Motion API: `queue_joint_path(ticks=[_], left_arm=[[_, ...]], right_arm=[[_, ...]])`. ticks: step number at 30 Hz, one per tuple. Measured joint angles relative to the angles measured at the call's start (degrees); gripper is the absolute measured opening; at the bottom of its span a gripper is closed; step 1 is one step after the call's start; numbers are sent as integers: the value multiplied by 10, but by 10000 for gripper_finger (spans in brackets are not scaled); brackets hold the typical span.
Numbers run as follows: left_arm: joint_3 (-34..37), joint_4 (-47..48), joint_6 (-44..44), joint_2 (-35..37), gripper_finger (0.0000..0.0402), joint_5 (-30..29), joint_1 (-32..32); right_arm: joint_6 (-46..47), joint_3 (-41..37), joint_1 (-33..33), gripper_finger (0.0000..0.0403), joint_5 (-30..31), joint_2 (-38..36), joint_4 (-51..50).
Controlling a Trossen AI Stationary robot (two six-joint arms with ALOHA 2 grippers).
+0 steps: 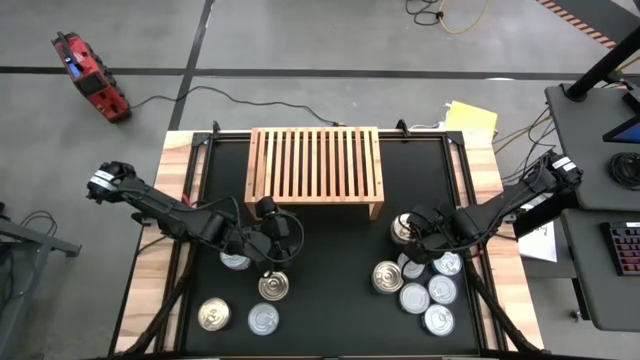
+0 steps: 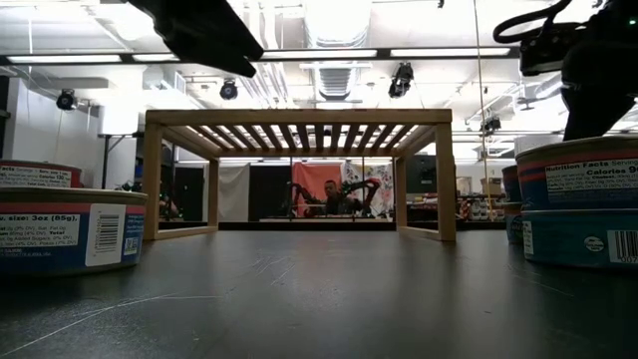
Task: Stack canned seafood by type on shelf
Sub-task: Put the blue and pink tuna can on the shelf
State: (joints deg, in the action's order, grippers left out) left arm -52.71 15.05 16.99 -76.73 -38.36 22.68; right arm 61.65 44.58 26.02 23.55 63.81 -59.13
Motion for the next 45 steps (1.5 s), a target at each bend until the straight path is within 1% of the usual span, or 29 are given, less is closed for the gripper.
queue_joint_path(ticks=[5, 11, 14, 19, 22, 26, 28, 33, 36, 40, 45], left_arm=[[0, -17, -1, 0, 351, 15, 0], [0, -26, -6, -1, 351, 16, 5], [0, -28, -5, -1, 351, 15, 6], [0, -31, 4, -1, 351, 15, 12], [0, -39, 9, -1, 351, 15, 20], [1, -62, 3, -1, 351, 14, 30], [4, -80, -1, -1, 351, 14, 33], [18, -96, 0, -1, 351, 12, 42], [28, -111, 2, -1, 351, -2, 46], [45, -142, 0, -1, 351, -2, 47], [52, -152, 0, -1, 351, -2, 47]], right_arm=[[12, 0, 0, 12, 0, 0, 6], [-11, -4, 0, 12, 0, 0, 61], [-26, -10, 0, 12, 8, 0, 87], [-27, -15, 3, 12, 27, 0, 88], [-28, -15, 4, 12, 56, 0, 88], [-25, -15, 4, 12, 124, 0, 89], [-18, -15, 4, 12, 140, 0, 89], [5, -16, 4, 12, 141, 0, 89], [21, -21, 4, 12, 141, 0, 89], [45, -32, 4, 12, 140, 0, 89], [61, -44, 4, 12, 137, 0, 93]])
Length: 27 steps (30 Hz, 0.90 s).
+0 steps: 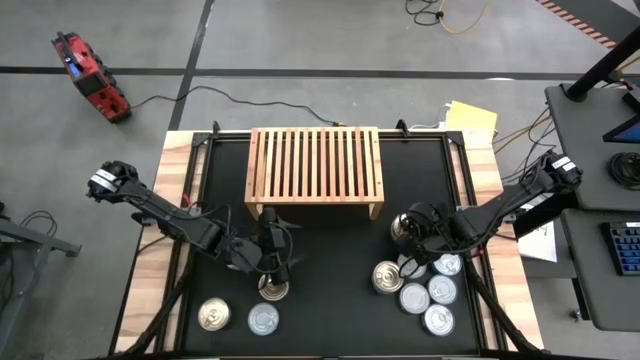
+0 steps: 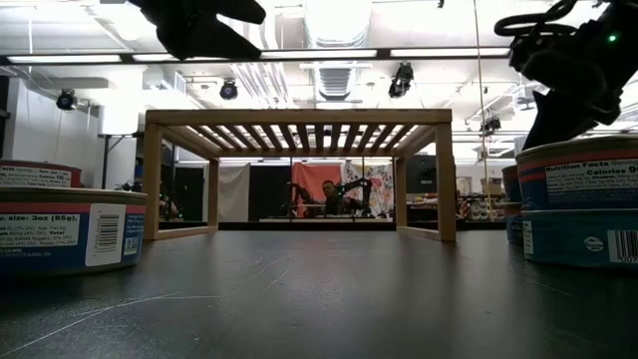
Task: Stack canned seafood by type on shelf
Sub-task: Put the blue and pink tuna can on the shelf
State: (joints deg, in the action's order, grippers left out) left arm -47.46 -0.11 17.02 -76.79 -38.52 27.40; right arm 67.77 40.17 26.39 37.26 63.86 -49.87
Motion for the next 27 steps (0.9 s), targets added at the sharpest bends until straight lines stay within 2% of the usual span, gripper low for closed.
queue_joint_path(ticks=[18, 27], left_arm=[[0, -1, 0, 0, 351, 0, 0], [0, -1, 0, 0, 351, 1, 0]], right_arm=[[-44, -2, 0, 12, 1, 74, 119], [-141, -4, 0, 12, -26, 78, 246]])
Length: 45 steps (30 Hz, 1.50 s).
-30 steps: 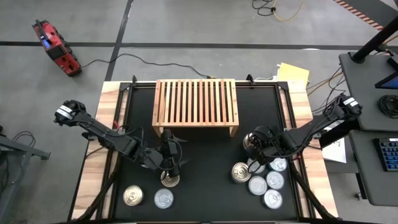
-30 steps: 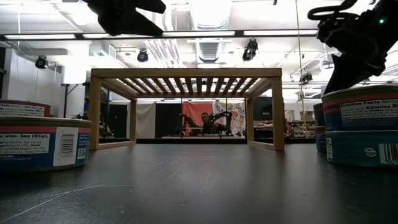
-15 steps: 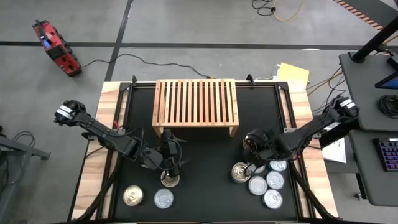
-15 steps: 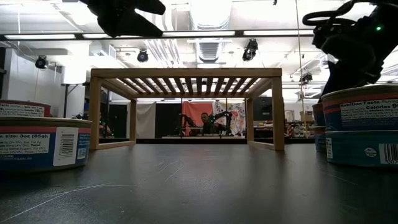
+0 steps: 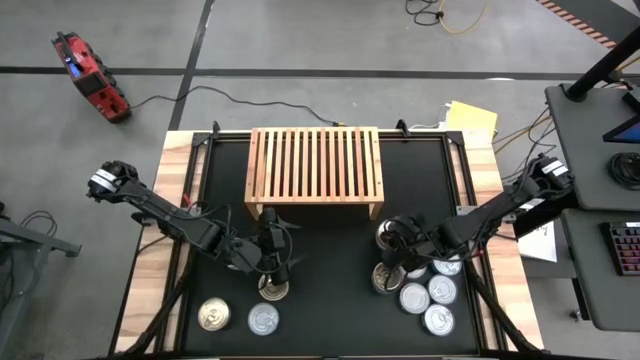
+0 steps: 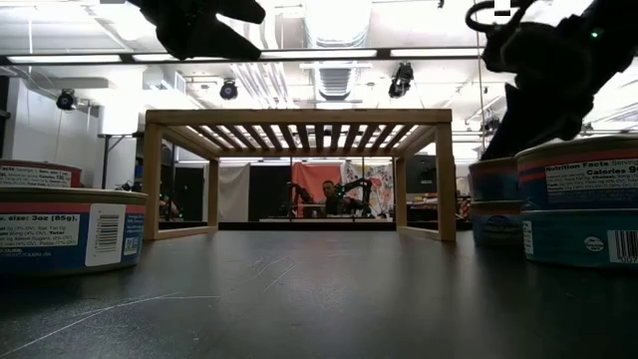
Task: Stack canned seafood by type on shelf
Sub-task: Put the blue and pink tuna can on the shelf
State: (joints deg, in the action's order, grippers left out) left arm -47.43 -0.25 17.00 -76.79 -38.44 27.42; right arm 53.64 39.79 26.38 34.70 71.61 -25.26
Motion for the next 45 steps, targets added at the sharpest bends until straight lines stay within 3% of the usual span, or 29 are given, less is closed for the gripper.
queue_joint_path(ticks=[7, 11, 17, 27, 37, 45], left_arm=[[0, 0, 37, 0, 351, 8, 0], [0, 0, 40, 0, 351, 16, 0], [4, -9, 39, 0, 351, 17, 0], [38, -111, -7, 0, 351, 19, 0], [41, -113, -11, 0, 351, 20, 0], [44, -113, -15, 0, 351, 20, 0]], right_arm=[[-54, 8, 0, 12, 6, -1, 13], [-67, 19, 0, 12, 8, -18, -29], [-18, 49, 0, 12, 9, -57, -171], [89, 50, 0, 12, 9, -96, -290], [128, 21, 0, 12, -19, -49, -259], [78, 21, 0, 12, -22, -36, -164]])
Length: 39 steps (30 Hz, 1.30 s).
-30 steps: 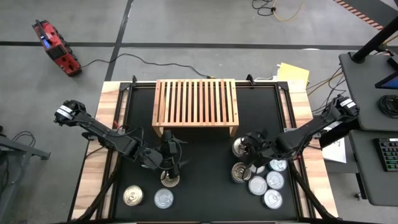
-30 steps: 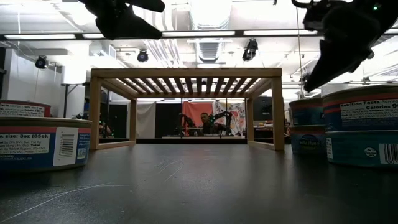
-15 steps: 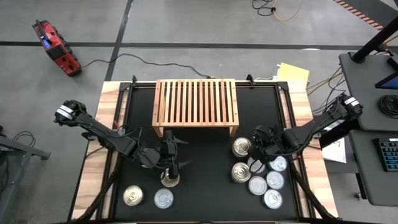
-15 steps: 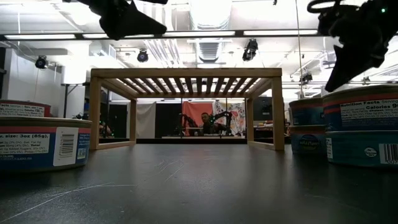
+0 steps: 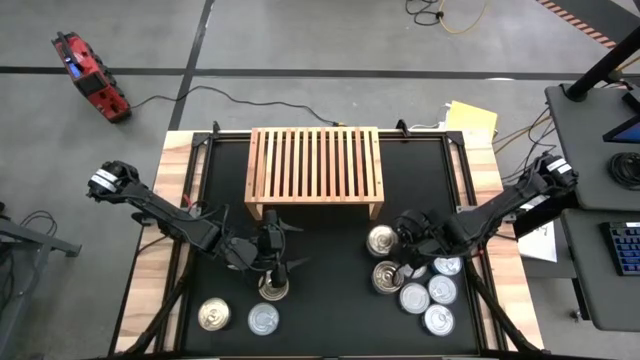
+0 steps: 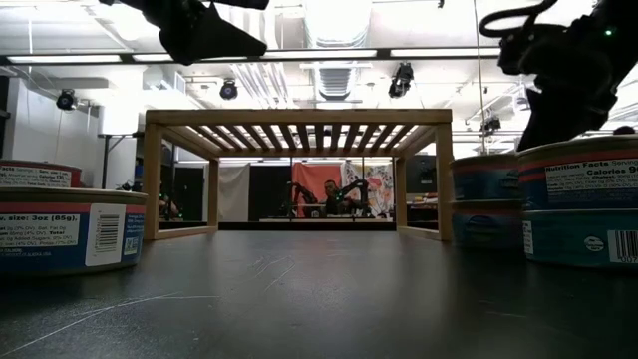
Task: Stack canned seafood by type on shelf
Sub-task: Put the blue and pink tuna can on the shelf
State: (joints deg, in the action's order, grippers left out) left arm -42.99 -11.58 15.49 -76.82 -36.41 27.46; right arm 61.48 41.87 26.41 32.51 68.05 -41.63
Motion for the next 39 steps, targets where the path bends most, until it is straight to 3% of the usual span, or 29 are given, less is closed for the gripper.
queue_joint_path(ticks=[9, 26, 39], left_arm=[[13, -2, 7, 0, 351, 0, 0], [32, -28, 10, 0, 351, 0, 0], [32, -28, 10, 0, 351, 0, 0]], right_arm=[[-47, 0, 0, 12, 0, 0, 68], [-111, 4, 12, 12, -40, -1, 75], [-83, -33, 26, 12, -27, -3, 84]])
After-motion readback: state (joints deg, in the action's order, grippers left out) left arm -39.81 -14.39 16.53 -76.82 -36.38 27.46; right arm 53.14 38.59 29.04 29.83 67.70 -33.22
